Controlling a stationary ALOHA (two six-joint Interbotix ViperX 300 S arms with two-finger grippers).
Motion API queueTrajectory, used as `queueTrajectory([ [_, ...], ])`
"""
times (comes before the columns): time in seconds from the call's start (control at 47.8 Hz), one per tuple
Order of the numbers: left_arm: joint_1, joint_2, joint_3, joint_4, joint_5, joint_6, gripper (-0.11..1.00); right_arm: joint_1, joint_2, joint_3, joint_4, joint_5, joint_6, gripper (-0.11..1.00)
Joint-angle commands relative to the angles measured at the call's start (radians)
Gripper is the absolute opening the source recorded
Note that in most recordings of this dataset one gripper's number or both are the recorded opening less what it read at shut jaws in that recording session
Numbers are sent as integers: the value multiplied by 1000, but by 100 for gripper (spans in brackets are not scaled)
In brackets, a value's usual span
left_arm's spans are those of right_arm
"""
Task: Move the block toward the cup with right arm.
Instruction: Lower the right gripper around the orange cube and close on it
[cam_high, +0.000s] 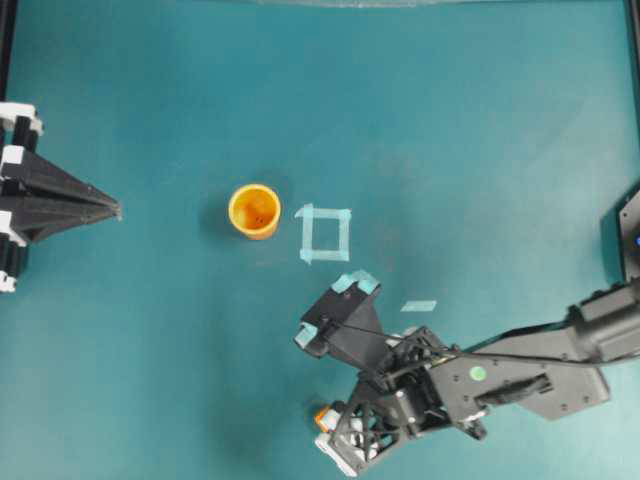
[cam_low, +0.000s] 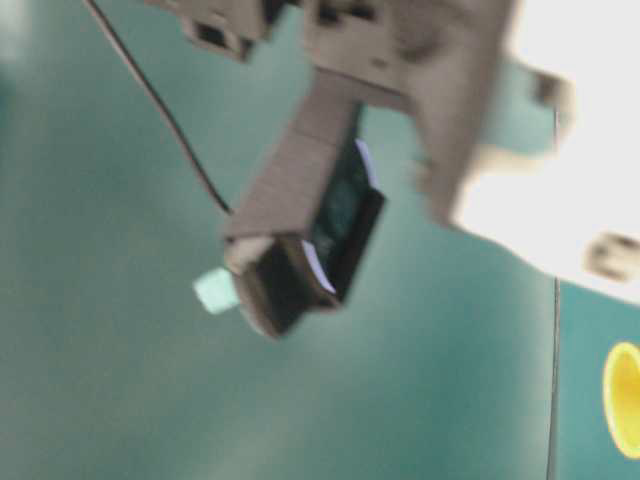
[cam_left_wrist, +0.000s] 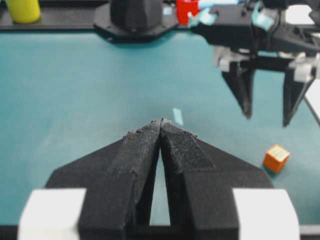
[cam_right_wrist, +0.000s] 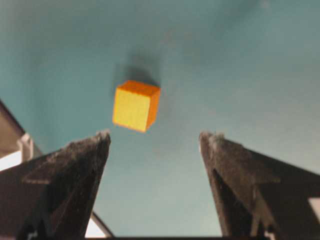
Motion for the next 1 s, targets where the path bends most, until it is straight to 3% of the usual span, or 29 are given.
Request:
queueTrajectory([
  [0.0, -5, -5, -29, 3, 8, 2, 7, 5, -5, -43, -15, -2, 15, 68],
  [0.983, -5, -14, -31, 2, 17, 0, 7, 9, 118, -83, -25, -91, 35, 68],
])
